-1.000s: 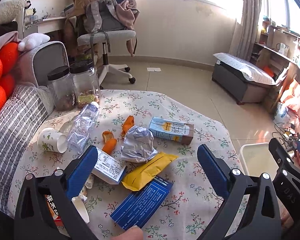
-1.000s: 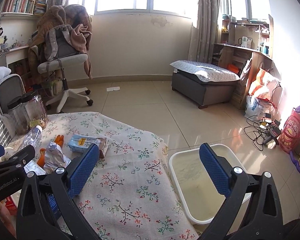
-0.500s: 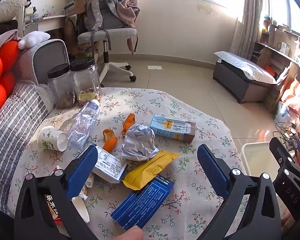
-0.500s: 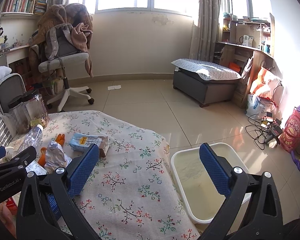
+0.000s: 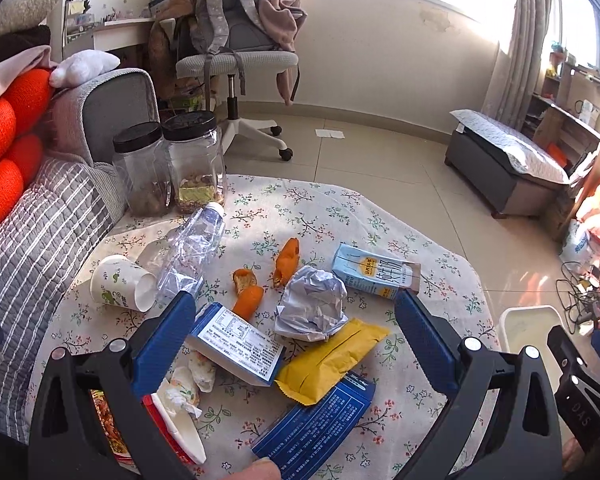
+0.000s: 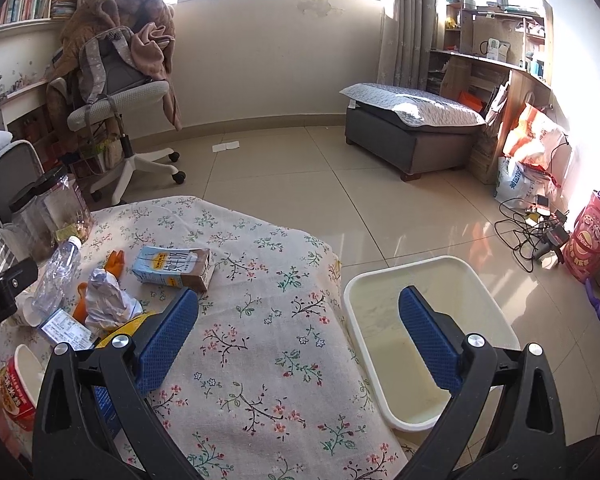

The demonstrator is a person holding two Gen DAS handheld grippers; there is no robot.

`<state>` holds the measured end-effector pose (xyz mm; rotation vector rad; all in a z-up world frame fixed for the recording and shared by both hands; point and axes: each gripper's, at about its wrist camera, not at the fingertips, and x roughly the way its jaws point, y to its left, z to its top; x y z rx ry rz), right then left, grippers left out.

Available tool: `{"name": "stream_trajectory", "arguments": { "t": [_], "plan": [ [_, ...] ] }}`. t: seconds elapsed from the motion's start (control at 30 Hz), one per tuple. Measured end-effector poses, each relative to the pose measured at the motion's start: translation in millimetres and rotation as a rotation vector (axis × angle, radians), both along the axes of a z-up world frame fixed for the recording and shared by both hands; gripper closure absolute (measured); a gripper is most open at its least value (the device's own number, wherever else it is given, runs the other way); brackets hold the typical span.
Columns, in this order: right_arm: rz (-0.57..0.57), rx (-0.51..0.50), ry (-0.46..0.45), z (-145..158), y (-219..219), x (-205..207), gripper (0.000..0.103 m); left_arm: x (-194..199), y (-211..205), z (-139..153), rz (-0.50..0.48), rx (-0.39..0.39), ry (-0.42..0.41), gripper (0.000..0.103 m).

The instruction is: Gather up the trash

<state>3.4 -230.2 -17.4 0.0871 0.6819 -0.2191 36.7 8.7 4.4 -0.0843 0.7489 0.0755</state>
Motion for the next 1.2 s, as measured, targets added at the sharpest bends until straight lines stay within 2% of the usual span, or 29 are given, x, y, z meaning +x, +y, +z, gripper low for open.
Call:
{"name": "stream_trajectory", "arguments": {
  "t": [0.1,0.17,0.23,0.33,0.37,0.43,0.5,0.67,0.77,0.9,1.0,1.03,1.07,1.2],
  "plan": [
    [0.017,0.035,0.047,-4,-2,8,0.007,16,27,14,0.031,-0.076,0.008,0.006],
    [0.024,0.048,0.058,-5,-2,11,0.007,31,40,22,0.025,-0.1,0.04,0.006],
    [0.034,0.065,0.066,-5,-2,15,0.007,49,45,23,-0.02,-0.096,0.104,0.006],
    [0.051,0.09,0.087,-7,-1,20,0.007,74,51,5,-0.106,-0.151,0.259,0.006],
    [0.055,0.094,0.092,-7,-1,21,0.007,80,49,-6,-0.123,-0.143,0.309,0.006],
    [0.058,0.093,0.101,-8,1,24,0.007,86,33,-26,-0.16,-0.053,0.375,0.006],
    [0.059,0.095,0.106,-9,1,26,0.007,91,17,-43,-0.175,0.026,0.391,0.006],
    [0.043,0.096,0.116,-11,-4,33,0.007,114,-6,-78,-0.225,0.108,0.443,0.006],
    [0.04,0.12,0.13,-16,-7,38,0.007,126,-6,-94,-0.235,0.121,0.458,0.006],
    [0.056,0.153,0.154,-23,-3,48,0.007,133,-9,-107,-0.253,0.088,0.457,0.007],
    [0.084,0.145,0.157,-27,6,54,0.007,137,-10,-113,-0.282,0.073,0.462,0.03],
    [0.092,0.128,0.153,-27,9,55,0.007,138,-9,-113,-0.29,0.053,0.467,0.045],
    [0.101,0.109,0.147,-27,12,56,0.007,139,-8,-113,-0.296,0.03,0.464,0.055],
    [0.158,0.038,0.135,-29,24,64,0.007,137,-4,-101,-0.297,-0.009,0.421,0.071]
  ]
}}
